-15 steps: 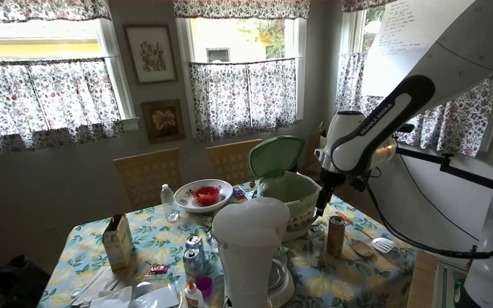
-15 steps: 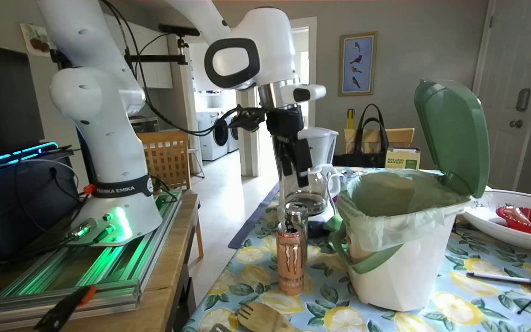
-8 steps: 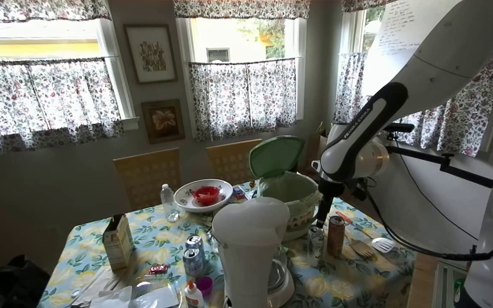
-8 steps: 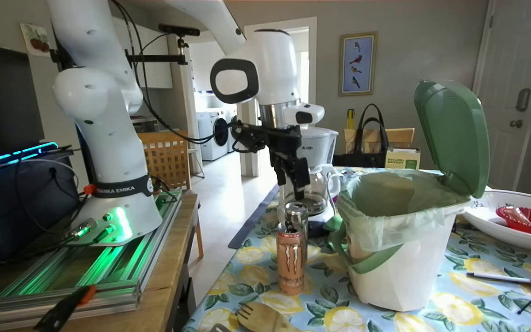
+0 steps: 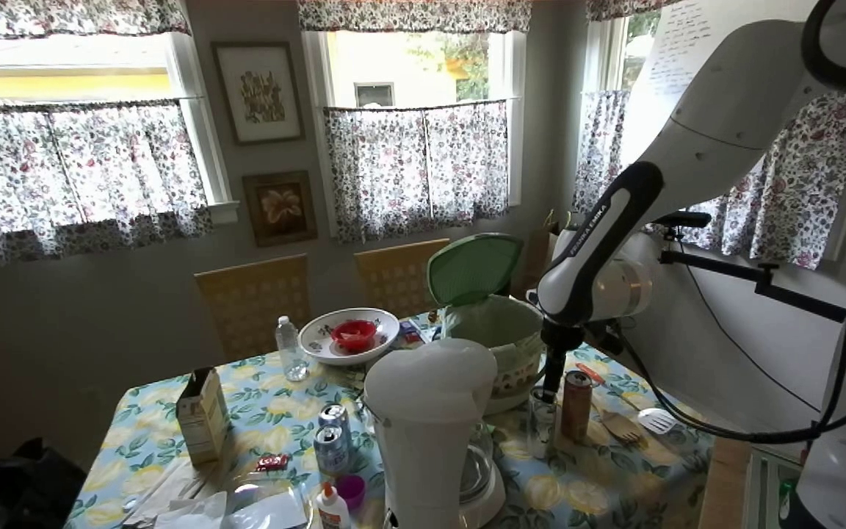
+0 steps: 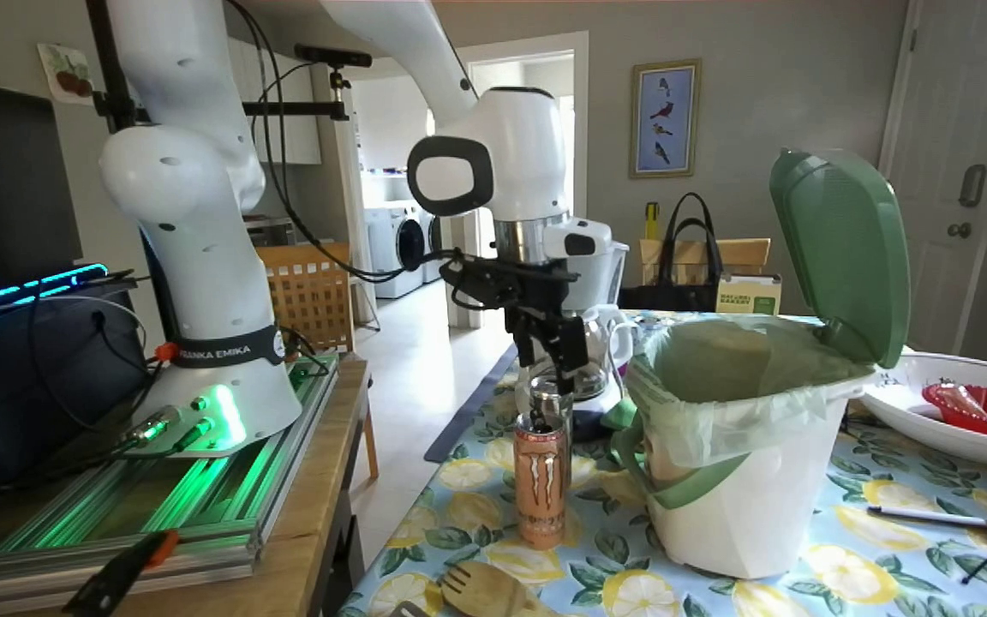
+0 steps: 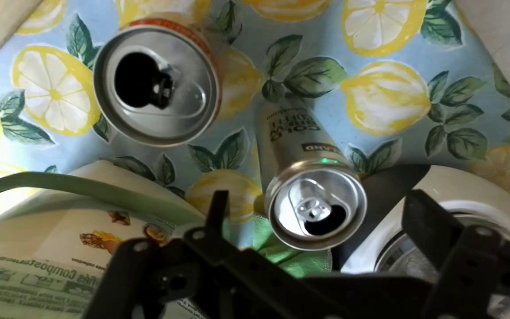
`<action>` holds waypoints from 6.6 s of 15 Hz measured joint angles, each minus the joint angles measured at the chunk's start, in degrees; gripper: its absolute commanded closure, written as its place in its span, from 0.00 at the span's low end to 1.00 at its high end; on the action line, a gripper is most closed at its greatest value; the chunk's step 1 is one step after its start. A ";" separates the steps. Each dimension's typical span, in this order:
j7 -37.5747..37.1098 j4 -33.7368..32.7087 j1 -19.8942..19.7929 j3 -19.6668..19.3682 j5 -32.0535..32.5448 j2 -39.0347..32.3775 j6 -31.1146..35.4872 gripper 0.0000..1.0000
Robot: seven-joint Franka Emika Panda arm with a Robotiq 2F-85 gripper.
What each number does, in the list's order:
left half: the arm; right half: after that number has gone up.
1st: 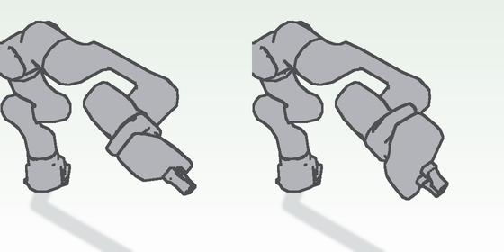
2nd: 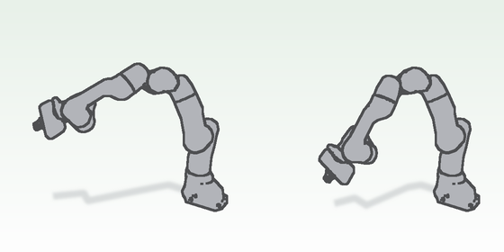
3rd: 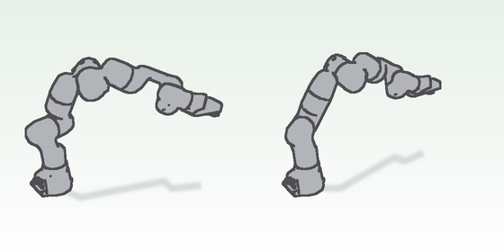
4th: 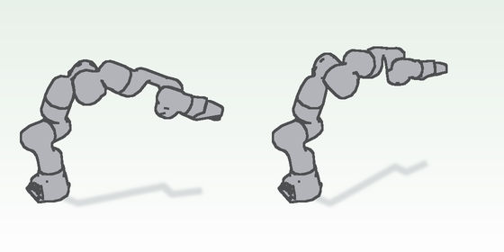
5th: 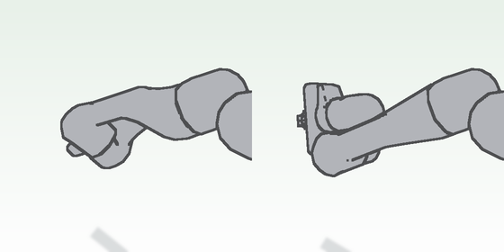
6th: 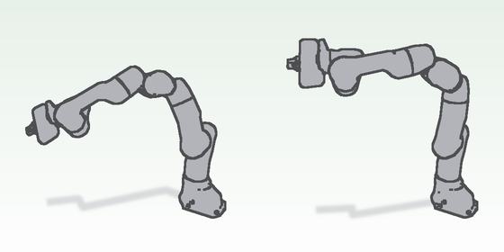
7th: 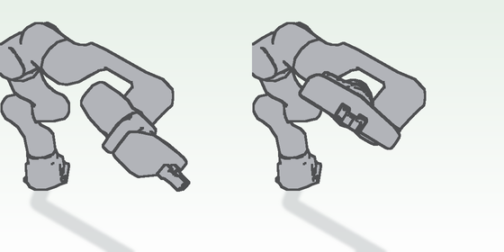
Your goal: Open the white and green bin then place the two empty cans from the table inside the bin.
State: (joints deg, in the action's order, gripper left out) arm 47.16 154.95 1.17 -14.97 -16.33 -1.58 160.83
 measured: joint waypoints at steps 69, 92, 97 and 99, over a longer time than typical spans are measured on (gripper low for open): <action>-17.71 -9.05 -6.93 0.88 18.34 17.68 -0.75 0.69; -27.06 -10.80 -7.52 2.15 18.21 15.86 -11.04 0.00; -28.82 -8.93 -8.73 2.24 18.21 19.72 -22.42 0.00; -29.01 -7.60 -9.08 2.24 18.21 20.53 -25.70 0.00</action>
State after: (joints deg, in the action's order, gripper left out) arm 18.15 147.35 -7.92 -12.73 1.88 18.95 135.14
